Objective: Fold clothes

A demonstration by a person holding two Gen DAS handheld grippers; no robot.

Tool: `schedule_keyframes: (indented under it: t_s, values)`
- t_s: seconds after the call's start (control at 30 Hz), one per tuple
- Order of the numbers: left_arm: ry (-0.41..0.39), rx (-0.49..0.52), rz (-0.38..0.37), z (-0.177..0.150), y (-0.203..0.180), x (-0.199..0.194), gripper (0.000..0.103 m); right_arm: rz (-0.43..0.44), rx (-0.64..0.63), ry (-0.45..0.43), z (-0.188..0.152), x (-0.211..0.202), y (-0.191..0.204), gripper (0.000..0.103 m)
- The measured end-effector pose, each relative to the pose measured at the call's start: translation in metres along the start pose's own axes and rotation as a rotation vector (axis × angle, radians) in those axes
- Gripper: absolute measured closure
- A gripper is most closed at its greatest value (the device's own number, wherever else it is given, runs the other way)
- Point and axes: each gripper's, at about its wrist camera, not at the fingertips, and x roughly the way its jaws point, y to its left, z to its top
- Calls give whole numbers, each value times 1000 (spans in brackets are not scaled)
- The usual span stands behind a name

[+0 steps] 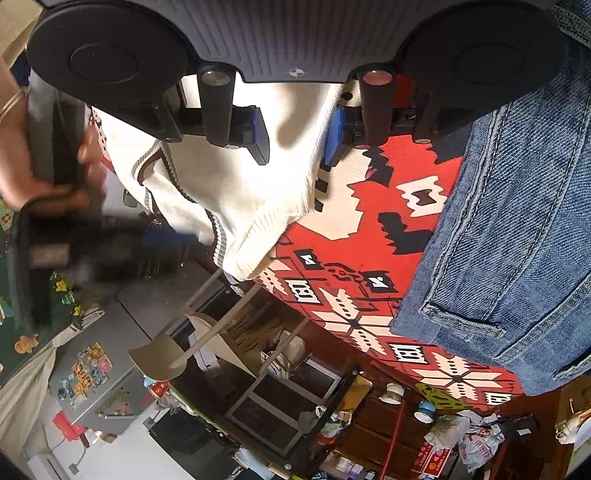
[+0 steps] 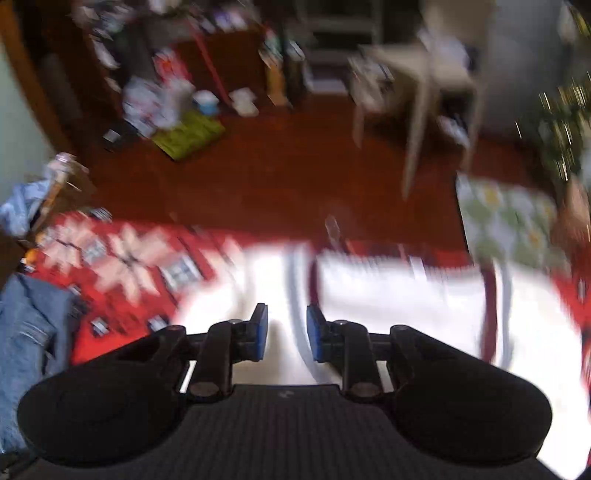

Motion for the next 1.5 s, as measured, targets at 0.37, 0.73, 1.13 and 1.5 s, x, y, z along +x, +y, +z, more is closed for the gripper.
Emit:
schedule_keyframes:
  t_s: [0.37, 0.73, 1.13, 1.5]
  values:
    - [3, 24, -1, 0, -2, 2, 71, 49, -51, 47, 19, 26, 25, 77]
    - [18, 3, -29, 0, 0, 1, 70, 58, -9, 134, 1, 57, 17, 63]
    - [14, 8, -30, -1, -1, 1, 69, -35, -230, 62, 31, 42, 88, 64]
    - [17, -18, -44, 1, 3, 2, 69, -18, -259, 141, 5, 63, 82, 70]
